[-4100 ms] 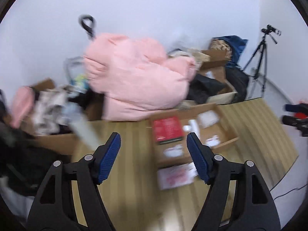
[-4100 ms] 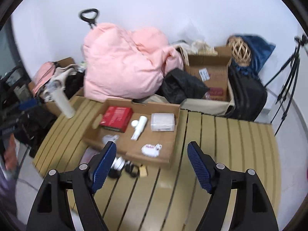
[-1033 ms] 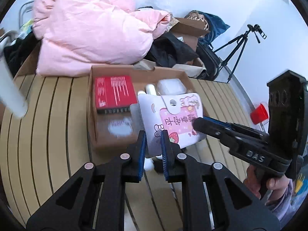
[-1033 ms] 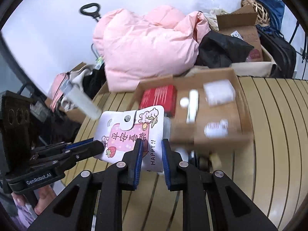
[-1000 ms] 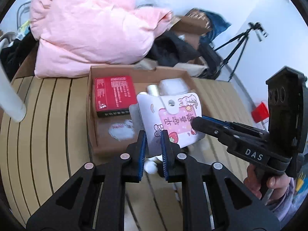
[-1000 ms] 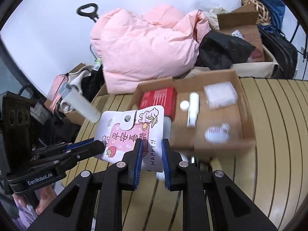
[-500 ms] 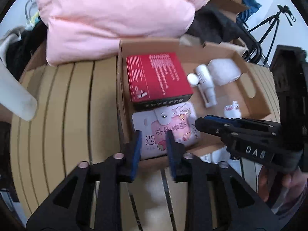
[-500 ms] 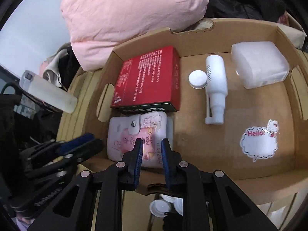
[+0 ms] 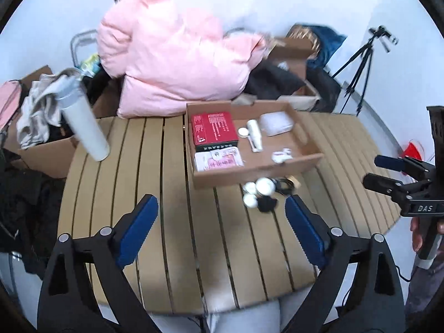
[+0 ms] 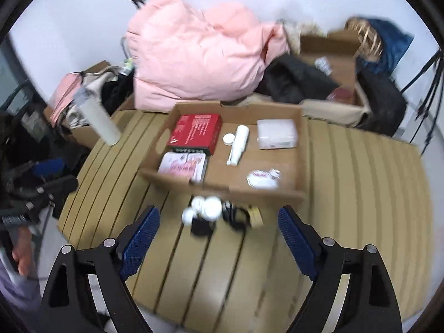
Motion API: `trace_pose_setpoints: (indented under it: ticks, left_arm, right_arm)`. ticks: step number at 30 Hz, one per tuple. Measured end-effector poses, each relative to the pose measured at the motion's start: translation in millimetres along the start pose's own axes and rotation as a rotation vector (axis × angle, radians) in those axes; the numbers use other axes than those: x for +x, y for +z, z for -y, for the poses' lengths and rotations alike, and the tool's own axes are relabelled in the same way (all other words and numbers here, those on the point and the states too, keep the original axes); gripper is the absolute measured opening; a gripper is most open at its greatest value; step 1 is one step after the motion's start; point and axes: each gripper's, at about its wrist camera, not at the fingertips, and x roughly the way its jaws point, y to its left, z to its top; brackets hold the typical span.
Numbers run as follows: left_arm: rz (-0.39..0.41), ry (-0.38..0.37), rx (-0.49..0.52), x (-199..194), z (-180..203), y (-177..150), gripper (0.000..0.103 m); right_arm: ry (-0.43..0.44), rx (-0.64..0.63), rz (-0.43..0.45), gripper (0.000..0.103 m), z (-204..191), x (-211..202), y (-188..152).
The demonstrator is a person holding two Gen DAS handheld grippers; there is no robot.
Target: Organize objects
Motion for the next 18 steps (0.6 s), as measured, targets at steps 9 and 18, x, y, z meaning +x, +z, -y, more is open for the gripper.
trace_pose_setpoints:
  ticks: [9,18]
  left_arm:
    - [0.136,0.027,0.011,-98.0,25.8,-82.2,0.098]
    - [0.197,0.149,-0.019,-114.4,31.8,-136.3,0.101]
  right_arm:
    - [0.023,-0.024,0.11,0.09,-35.0,-95.6,-91.8]
    - [-0.025,0.04,0.167,0.09,-45.5,-115.5,-142.4]
